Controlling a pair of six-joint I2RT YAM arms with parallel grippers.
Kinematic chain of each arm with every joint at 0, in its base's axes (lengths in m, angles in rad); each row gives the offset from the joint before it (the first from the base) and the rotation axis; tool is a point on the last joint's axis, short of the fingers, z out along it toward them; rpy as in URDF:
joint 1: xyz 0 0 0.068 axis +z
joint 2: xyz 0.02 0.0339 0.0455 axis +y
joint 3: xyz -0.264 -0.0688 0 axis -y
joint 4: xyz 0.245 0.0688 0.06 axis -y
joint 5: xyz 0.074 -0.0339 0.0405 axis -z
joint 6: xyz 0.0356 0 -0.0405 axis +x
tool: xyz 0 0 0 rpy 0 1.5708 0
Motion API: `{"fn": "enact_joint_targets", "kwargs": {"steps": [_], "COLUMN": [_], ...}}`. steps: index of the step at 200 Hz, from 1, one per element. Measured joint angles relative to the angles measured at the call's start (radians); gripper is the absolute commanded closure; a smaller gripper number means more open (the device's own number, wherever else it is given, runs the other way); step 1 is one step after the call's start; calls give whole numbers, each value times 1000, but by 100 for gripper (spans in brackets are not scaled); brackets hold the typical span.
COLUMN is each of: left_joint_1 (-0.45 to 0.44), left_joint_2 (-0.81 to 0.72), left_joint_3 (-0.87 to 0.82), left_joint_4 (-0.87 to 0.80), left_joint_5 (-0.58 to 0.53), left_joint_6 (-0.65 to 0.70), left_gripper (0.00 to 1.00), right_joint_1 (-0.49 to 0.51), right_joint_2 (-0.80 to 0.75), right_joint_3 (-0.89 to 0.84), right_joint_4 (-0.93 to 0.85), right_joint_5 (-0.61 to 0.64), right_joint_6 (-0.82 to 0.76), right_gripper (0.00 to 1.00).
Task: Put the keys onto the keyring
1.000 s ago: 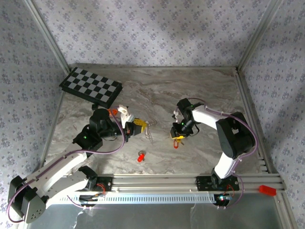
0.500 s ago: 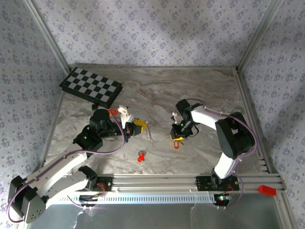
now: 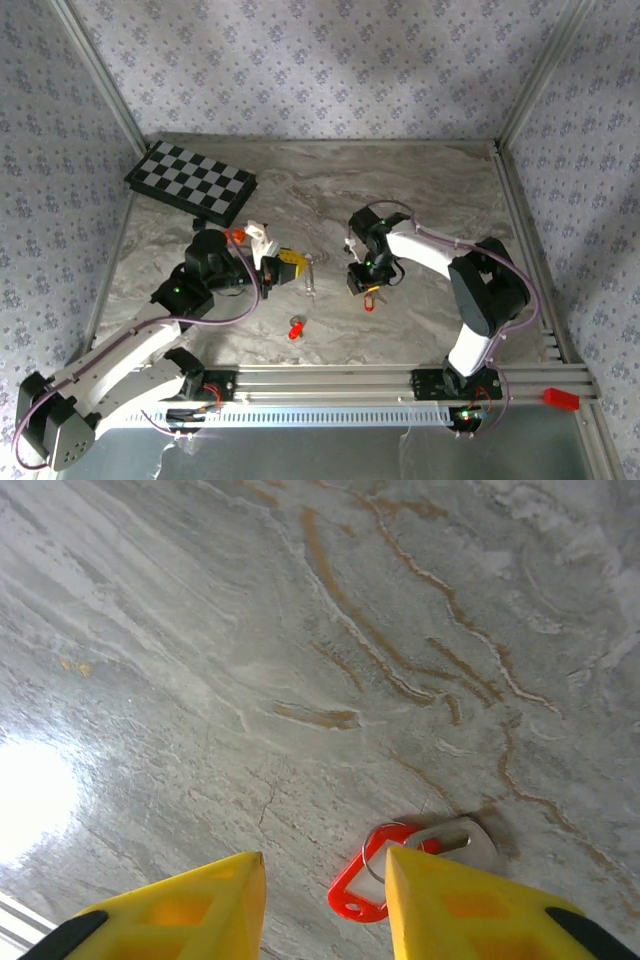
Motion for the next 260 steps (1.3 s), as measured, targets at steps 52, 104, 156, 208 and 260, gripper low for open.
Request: {"fn": "enact_joint_targets", "kwargs": {"steps": [52,104,156,208,260], "left_joint_1": [0,0,0,0,0], "left_joint_2": [-60,-175,-237,-244,-244], "left_joint_3": [-1,-15,-15,-15,-15], "left_joint_4": [-11,-71,-128,-148,-159], "left_joint_5": [-2,-14,-31,-39,-46], "left_joint_6": [-17,-43,-54,-54,-54], "left_gripper": [100,100,100,100,100], "right_joint_1": [77,172,188,188,188], "right_joint_2": [2,54,122,158,185], "right_joint_3": [62,117,134,160,169], "right_joint_4": [-125,-188,-223,-232,-236], "right_joint_5": [158,238,277,328,354], "right_joint_6": [-61,-148,-203,-250,-277], "right_gripper": [56,56,60,63,64]}}
